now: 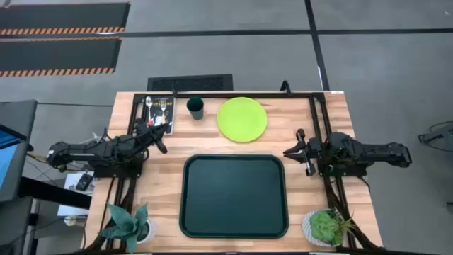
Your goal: Pick and place plate/cup/fork/spoon on tray
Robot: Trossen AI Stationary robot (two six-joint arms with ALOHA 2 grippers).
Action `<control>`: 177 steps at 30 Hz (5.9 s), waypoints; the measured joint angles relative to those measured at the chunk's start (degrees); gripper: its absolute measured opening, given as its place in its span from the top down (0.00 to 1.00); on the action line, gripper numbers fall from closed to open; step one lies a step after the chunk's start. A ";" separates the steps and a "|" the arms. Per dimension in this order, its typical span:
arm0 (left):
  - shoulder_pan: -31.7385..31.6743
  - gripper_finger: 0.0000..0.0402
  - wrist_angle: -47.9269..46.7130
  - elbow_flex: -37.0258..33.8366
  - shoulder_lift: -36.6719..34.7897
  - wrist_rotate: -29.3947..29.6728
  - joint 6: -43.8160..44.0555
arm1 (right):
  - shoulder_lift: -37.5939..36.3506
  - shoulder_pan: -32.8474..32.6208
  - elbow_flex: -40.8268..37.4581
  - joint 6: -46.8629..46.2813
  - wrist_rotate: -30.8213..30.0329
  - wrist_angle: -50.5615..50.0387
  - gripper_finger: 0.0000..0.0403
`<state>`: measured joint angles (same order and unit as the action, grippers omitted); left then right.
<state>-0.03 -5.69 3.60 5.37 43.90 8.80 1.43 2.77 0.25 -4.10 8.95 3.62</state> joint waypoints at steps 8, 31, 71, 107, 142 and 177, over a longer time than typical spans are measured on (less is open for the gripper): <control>0.00 1.00 0.02 -0.02 0.00 0.02 0.00 | 0.00 0.00 -0.01 0.00 0.00 0.00 0.82; 0.00 1.00 0.01 0.00 0.00 0.00 0.00 | 0.01 0.02 -0.01 0.00 0.00 0.00 0.82; -0.02 1.00 3.32 -0.15 0.02 0.53 26.46 | 0.02 -0.02 0.74 -7.48 -0.01 38.84 0.82; -0.02 0.25 5.42 18.24 1.52 -13.57 18.14 | 48.98 5.38 55.84 -2.78 -32.61 -9.66 0.37; -0.07 0.30 -30.39 41.24 17.39 -5.37 32.62 | 90.81 30.98 59.49 -37.72 -12.94 -42.50 0.45; -0.07 0.30 -30.69 41.24 16.00 -1.39 33.94 | 96.94 30.42 39.30 -60.30 -7.55 3.58 0.85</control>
<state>-0.10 -36.39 44.84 21.37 42.51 42.74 98.37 33.18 39.55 -64.39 1.40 7.20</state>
